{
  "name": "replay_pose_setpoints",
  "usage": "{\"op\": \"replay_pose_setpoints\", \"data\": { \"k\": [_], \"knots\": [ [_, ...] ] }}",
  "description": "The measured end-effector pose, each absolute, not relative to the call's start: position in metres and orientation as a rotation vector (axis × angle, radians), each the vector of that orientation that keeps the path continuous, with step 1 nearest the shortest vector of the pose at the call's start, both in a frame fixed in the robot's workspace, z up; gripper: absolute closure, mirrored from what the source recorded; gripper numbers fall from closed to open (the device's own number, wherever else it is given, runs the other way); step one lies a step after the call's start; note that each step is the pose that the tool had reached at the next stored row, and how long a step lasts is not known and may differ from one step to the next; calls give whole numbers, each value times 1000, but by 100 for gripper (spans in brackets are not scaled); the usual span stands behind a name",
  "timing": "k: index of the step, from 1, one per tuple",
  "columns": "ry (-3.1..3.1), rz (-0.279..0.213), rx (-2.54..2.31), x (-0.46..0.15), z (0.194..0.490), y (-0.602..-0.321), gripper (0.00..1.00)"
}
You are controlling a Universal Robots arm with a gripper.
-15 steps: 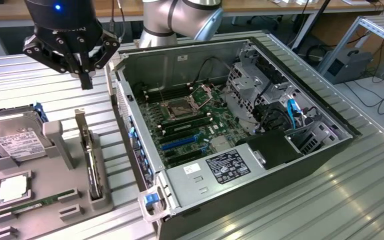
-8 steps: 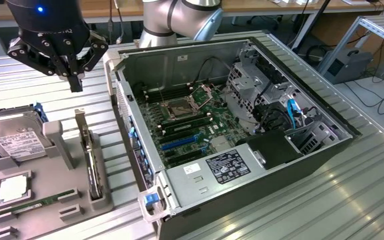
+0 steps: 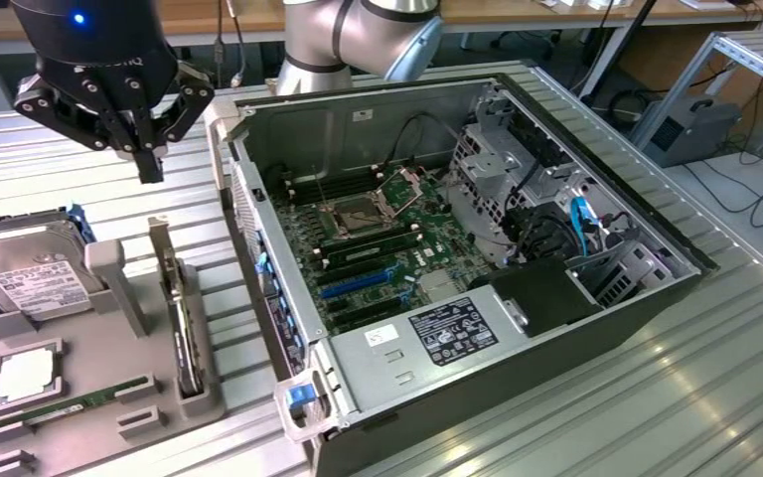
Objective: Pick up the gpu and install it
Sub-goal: 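Reach for the gpu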
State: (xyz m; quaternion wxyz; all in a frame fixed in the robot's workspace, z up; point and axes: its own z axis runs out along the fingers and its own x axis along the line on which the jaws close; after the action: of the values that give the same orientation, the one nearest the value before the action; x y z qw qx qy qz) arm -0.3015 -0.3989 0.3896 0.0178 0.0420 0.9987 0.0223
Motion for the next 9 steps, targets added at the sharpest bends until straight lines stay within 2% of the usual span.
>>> {"op": "replay_pose_setpoints", "data": {
  "k": [9],
  "knots": [
    [3102,69,130,-305,390,-406,89]
  ]
}}
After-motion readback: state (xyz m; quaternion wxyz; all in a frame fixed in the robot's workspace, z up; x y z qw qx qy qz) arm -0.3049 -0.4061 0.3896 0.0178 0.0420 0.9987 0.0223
